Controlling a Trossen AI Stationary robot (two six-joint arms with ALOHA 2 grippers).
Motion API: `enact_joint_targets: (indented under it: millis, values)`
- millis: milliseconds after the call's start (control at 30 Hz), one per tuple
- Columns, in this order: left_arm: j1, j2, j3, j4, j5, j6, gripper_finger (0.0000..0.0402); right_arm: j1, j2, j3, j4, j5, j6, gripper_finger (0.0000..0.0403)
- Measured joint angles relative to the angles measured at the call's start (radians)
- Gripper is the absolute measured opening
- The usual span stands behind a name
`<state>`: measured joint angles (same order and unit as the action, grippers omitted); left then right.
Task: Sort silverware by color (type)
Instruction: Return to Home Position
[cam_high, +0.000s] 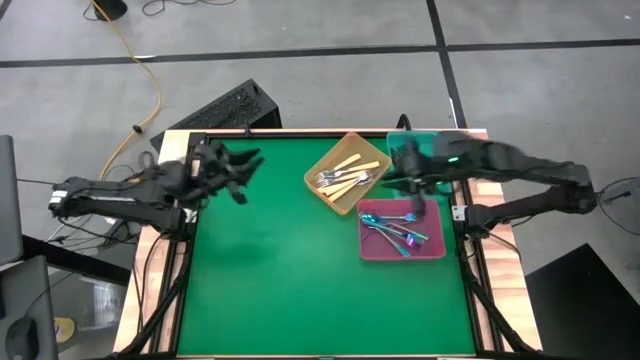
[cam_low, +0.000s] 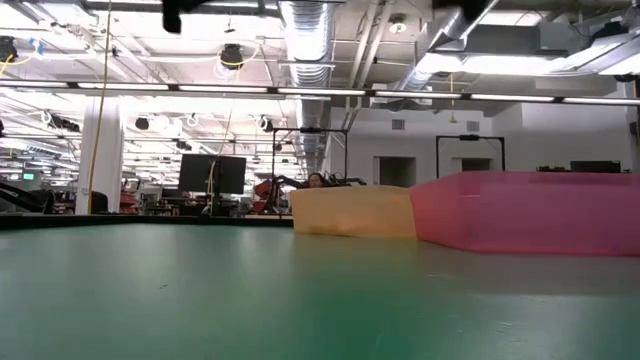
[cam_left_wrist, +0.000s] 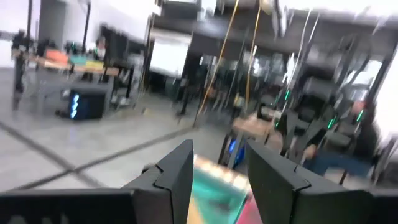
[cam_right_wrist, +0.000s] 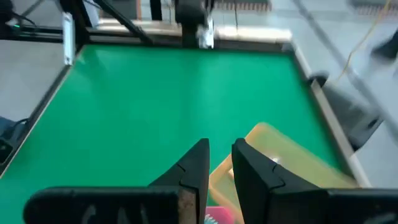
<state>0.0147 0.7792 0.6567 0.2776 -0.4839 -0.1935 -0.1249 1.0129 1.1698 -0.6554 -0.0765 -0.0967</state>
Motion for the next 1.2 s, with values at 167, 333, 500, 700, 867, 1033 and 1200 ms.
enact_joint_targets:
  millis: [167,333,500,700,867,1033,1200]
  values:
    - [0.0,-0.145,0.001,-0.059,0.004,-0.033,0.0129,-0.011,-0.132,0.09,-0.122,0.063,0.001,0.0093]
    - [0.0,-0.23,0.0,-0.195,0.092,-0.028,0.0129,-0.016,-0.292,0.022,-0.073,0.075,-0.018,0.0093]
    - [0.0,-0.259,-0.011,-0.208,0.195,-0.011,0.0129,-0.049,-0.491,-0.161,0.114,0.083,0.05,0.0093]
    - [0.0,-0.259,-0.082,-0.155,0.235,0.019,0.0129,-0.076,-0.695,-0.375,0.222,0.093,0.128,0.0093]
    - [0.004,-0.26,-0.178,-0.043,0.236,0.016,0.0129,-0.082,-0.822,-0.544,0.324,0.105,0.175,0.0093]
    - [0.036,-0.272,-0.286,0.057,0.244,-0.039,0.0129,-0.082,-0.925,-0.668,0.35,0.106,0.247,0.0093]
    - [0.09,-0.287,-0.381,0.147,0.319,-0.111,0.0129,-0.082,-1.011,-0.763,0.375,0.11,0.29,0.0093]
